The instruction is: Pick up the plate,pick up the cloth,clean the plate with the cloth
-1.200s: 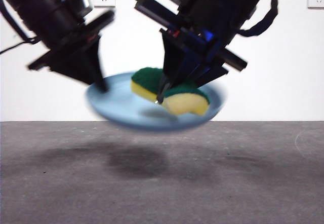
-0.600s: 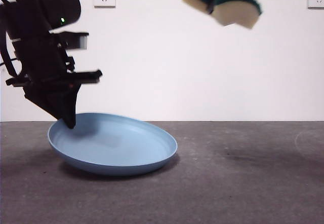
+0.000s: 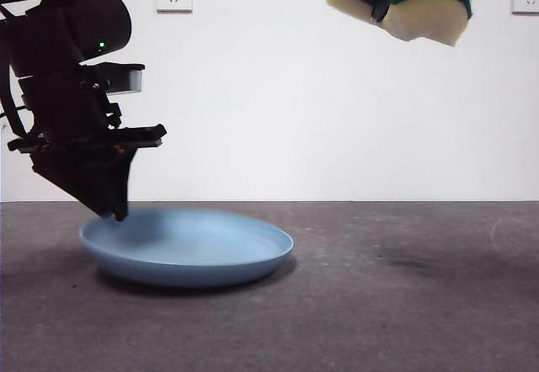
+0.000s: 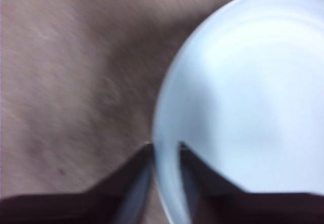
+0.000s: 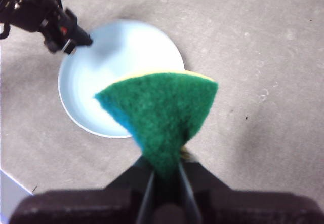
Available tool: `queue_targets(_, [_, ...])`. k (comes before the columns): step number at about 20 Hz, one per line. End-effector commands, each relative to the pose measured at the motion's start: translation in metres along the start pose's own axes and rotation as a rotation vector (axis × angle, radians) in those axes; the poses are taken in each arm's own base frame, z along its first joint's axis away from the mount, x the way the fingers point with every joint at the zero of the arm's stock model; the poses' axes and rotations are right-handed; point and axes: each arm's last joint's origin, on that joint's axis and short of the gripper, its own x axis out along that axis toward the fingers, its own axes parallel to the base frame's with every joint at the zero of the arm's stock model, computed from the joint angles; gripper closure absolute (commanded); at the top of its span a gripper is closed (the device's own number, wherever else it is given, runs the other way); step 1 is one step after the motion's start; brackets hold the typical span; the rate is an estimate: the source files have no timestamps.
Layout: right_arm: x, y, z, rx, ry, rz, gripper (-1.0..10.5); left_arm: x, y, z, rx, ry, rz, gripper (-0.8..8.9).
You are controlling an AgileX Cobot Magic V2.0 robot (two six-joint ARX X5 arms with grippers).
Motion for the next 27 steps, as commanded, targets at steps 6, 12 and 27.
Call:
queue_targets(6, [0.017,-0.017,0.005,0.059,-0.007,-0.074,9.6,-0.006,-0.001,-0.003,-0.032,0.019,-0.014,4.37])
queue_targets(12, [0.084,-0.033,0.002,0.089,0.118,-0.145,9.6,-0.077,-0.002,0.005,-0.074,-0.224,0.003,4.37])
queue_targets(27, [0.188,-0.08,-0.044,0.206,0.398,-0.145,9.6,-0.145,-0.008,-0.054,-0.072,-0.578,-0.015,4.38])
